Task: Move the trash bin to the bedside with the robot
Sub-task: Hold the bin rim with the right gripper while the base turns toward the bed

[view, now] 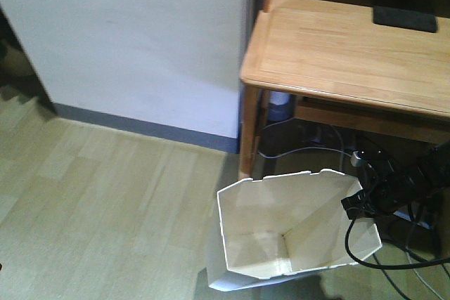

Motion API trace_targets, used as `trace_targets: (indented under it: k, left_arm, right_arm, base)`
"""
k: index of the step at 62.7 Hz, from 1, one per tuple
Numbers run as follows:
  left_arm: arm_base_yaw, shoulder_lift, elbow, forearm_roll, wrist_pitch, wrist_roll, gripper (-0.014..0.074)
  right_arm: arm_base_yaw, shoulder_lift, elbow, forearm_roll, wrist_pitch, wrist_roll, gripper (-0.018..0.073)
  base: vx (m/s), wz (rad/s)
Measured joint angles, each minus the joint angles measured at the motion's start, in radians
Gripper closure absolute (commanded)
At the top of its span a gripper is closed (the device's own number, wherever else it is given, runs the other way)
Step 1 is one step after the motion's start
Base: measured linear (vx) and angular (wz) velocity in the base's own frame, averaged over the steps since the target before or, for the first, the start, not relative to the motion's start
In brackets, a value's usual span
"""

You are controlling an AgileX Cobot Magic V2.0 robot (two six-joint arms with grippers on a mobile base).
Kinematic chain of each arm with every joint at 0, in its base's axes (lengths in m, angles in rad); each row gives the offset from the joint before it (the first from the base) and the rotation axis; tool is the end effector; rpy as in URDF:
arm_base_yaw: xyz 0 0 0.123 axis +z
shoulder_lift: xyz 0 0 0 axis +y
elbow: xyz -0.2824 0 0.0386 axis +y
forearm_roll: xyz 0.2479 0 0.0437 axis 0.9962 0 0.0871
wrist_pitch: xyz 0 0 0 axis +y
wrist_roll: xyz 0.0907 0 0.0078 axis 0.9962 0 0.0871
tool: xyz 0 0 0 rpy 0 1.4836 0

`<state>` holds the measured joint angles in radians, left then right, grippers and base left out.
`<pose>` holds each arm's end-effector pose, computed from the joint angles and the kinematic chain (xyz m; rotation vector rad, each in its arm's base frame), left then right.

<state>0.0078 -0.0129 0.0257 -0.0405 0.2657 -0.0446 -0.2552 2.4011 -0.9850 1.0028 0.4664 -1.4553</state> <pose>0.0549 -0.0005 0.1811 -0.0729 1.7608 -0.0645 0.3125 -0.0458 -0.0374 -0.3629 2.9451 0.5549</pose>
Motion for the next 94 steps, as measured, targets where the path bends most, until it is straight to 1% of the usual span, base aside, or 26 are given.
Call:
trace_targets:
  k: [42, 69, 94]
  left_arm:
    - [0.000, 0.000, 0.000, 0.000, 0.000, 0.000, 0.0602]
    - [0.000, 0.000, 0.000, 0.000, 0.000, 0.000, 0.0602]
    - [0.000, 0.000, 0.000, 0.000, 0.000, 0.000, 0.0602]
  right_arm:
    - [0.001, 0.000, 0.000, -0.001, 0.005, 0.000, 0.0564]
    - [0.000, 0.000, 0.000, -0.001, 0.002, 0.000, 0.0564]
    - [0.000, 0.000, 0.000, 0.001, -0.007, 0.000, 0.0564]
  base:
    - [-0.07, 0.43]
    - [0.02, 0.37]
    - [0.06, 0.55]
